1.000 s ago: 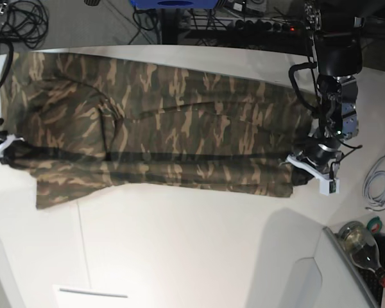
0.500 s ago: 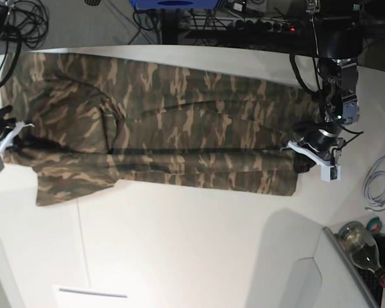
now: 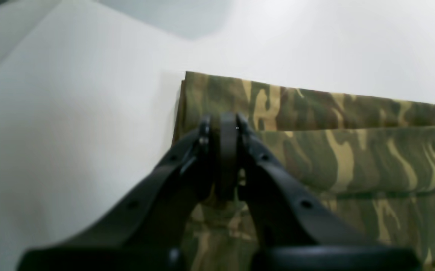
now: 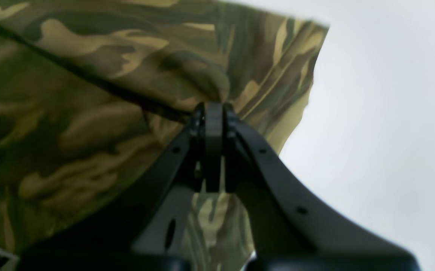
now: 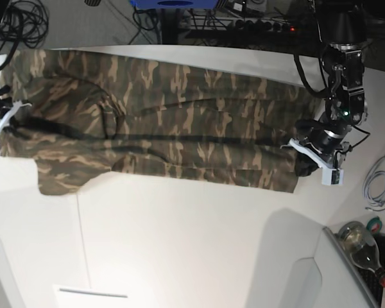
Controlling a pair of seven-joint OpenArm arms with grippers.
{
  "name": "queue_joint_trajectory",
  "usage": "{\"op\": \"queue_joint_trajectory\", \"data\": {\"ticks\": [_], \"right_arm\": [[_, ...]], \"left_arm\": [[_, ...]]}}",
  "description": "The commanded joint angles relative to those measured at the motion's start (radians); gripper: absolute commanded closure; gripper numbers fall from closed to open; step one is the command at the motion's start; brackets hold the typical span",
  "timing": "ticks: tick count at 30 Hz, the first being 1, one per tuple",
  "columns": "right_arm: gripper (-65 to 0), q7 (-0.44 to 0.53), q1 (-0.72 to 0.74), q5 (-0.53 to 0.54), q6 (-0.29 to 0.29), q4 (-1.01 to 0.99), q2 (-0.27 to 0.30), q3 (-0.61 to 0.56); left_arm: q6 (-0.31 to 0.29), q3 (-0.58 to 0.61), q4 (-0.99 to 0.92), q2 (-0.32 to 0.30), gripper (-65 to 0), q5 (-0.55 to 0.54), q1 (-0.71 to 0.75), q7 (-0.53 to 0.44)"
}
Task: Layout the t-shirt on the table in an organized manner, then fold the t-shirt properly
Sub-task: 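Fold the shirt in half with both grippers, bringing the hem toward the collar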
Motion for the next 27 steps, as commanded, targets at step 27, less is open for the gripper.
{"op": "queue_joint_trajectory", "data": {"ticks": [27], "right_arm": [[0.0, -0.043, -0.056, 0.004, -0.004, 0.040, -0.005, 0.011]], "left_arm": [[0.002, -0.003, -0.063, -0.032, 0.0, 0.001, 0.020, -0.004]]}}
